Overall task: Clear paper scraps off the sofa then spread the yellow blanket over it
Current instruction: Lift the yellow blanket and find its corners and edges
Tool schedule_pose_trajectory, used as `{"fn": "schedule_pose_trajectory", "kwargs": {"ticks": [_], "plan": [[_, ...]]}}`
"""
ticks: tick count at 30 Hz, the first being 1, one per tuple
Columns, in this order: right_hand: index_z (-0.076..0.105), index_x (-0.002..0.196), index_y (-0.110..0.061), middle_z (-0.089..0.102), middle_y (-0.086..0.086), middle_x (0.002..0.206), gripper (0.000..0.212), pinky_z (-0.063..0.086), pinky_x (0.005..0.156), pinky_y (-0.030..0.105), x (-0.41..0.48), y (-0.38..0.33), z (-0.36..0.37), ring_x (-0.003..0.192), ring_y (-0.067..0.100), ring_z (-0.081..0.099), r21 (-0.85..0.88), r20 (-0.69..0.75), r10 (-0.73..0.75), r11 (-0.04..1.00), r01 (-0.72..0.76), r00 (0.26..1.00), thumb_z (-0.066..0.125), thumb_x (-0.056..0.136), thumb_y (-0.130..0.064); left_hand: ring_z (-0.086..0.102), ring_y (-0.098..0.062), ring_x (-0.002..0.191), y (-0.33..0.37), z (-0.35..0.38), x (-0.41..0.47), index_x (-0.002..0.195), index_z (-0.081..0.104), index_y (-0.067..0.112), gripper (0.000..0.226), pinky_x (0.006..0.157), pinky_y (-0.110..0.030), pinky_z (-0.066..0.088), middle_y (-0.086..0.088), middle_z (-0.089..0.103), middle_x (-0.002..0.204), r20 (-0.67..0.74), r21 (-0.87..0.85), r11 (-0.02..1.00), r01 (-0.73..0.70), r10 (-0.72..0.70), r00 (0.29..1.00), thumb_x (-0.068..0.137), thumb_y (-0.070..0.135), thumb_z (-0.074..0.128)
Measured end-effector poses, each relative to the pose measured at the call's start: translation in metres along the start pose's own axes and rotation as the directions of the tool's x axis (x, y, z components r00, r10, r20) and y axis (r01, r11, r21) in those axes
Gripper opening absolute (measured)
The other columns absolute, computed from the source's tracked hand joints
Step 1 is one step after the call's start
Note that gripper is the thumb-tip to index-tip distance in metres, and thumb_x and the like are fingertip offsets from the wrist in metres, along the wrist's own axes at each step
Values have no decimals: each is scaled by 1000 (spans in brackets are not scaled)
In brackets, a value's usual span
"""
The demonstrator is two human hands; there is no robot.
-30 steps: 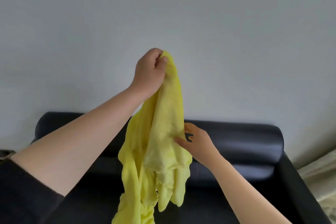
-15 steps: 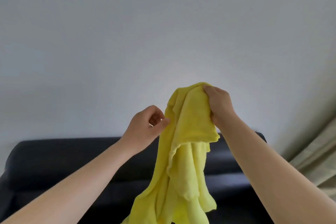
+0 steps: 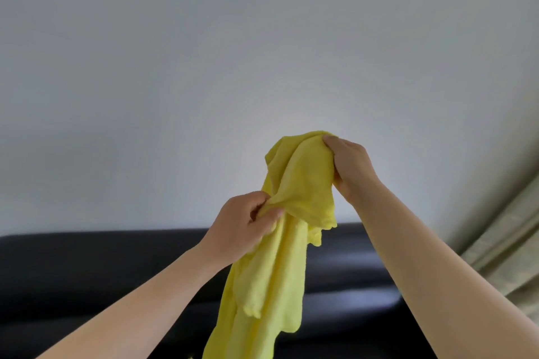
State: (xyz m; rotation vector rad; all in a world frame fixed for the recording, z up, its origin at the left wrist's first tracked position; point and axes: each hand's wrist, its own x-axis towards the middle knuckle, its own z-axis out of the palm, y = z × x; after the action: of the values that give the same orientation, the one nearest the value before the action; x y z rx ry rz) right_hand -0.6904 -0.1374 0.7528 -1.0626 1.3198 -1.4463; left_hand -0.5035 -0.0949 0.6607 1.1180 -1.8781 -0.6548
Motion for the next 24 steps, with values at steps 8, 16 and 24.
{"fn": "schedule_pose_trajectory", "kwargs": {"ticks": [8, 16, 24], "plan": [[54, 115, -10, 60, 12, 113, 23, 46, 101, 42, 8, 30, -35, 108, 27, 59, -23, 123, 161, 987, -159, 979, 56, 96, -23, 45, -20, 57, 32, -14, 40, 75, 47, -12, 47, 55, -36, 47, -11, 42, 62, -134, -222, 968, 119, -151, 979, 94, 31, 55], [68, 103, -5, 71, 9, 89, 18, 56, 78, 30, -25, 62, -43, 79, 18, 67, -164, 385, 188, 977, -133, 904, 60, 92, -17, 72, -31, 83, 47, -11, 59, 98, 64, -9, 22, 74, -38, 60, -24, 71, 93, -134, -491, 852, 182, -280, 951, 96, 10, 52], [67, 99, -25, 72, -12, 95, 20, 54, 84, 24, -31, 72, -17, 92, 2, 66, -361, 385, -169, 877, 316, 907, 74, 81, -29, 73, -26, 84, 67, -14, 70, 97, 66, -4, 18, 73, -33, 60, -20, 73, 91, -163, -465, 880, 99, -195, 967, 95, 9, 53]]}}
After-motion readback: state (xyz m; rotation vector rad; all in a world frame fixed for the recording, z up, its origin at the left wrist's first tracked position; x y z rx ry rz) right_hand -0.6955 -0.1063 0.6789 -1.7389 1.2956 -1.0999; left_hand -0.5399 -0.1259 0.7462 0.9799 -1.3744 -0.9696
